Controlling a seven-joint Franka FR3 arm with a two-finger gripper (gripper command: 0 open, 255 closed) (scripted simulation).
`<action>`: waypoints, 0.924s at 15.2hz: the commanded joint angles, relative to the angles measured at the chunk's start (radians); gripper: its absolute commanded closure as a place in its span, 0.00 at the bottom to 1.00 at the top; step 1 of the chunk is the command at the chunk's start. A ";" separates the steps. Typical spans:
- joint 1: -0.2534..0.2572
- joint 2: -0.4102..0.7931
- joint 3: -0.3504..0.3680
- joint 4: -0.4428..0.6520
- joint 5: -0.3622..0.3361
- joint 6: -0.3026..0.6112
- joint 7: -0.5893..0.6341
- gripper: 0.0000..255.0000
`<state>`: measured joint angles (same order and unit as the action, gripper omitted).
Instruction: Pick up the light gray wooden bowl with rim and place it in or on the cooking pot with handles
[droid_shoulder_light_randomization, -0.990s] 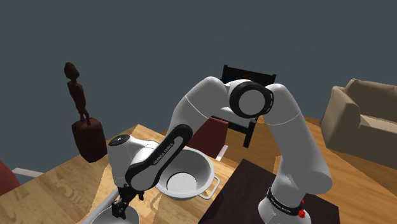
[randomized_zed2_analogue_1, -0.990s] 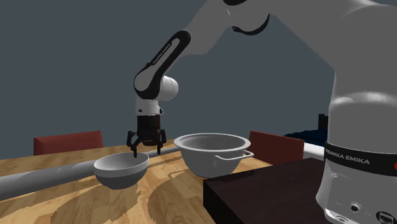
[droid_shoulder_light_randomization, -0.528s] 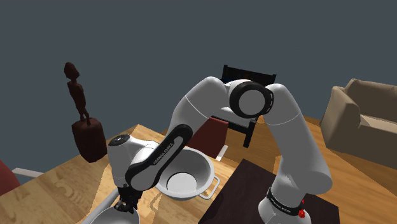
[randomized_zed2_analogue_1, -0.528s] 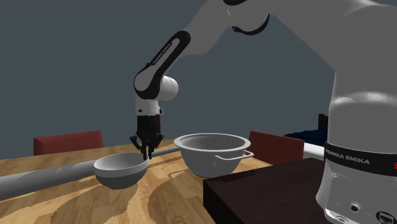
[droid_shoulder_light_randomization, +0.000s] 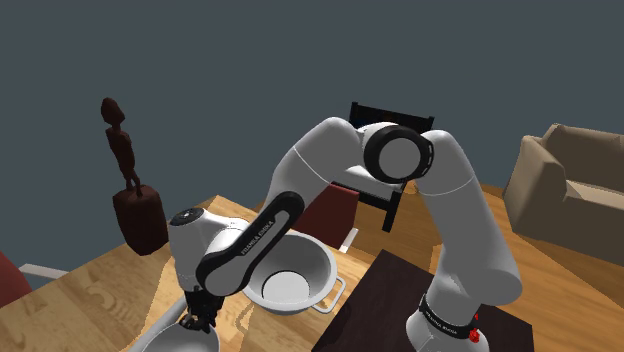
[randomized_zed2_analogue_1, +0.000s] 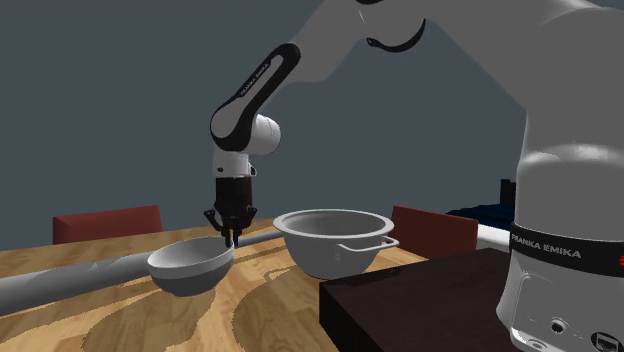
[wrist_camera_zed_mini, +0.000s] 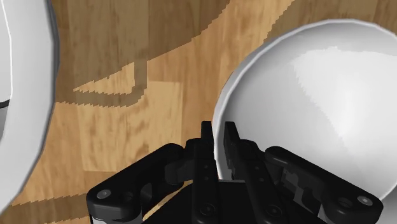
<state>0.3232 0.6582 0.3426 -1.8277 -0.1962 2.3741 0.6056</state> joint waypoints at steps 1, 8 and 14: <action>-0.004 -0.020 0.006 -0.002 0.006 -0.017 -0.002 1.00; -0.020 -0.087 0.026 -0.005 0.031 -0.080 -0.013 1.00; -0.031 -0.141 0.041 0.001 0.052 -0.137 -0.023 1.00</action>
<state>0.2939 0.5277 0.3807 -1.8263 -0.1480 2.2457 0.5839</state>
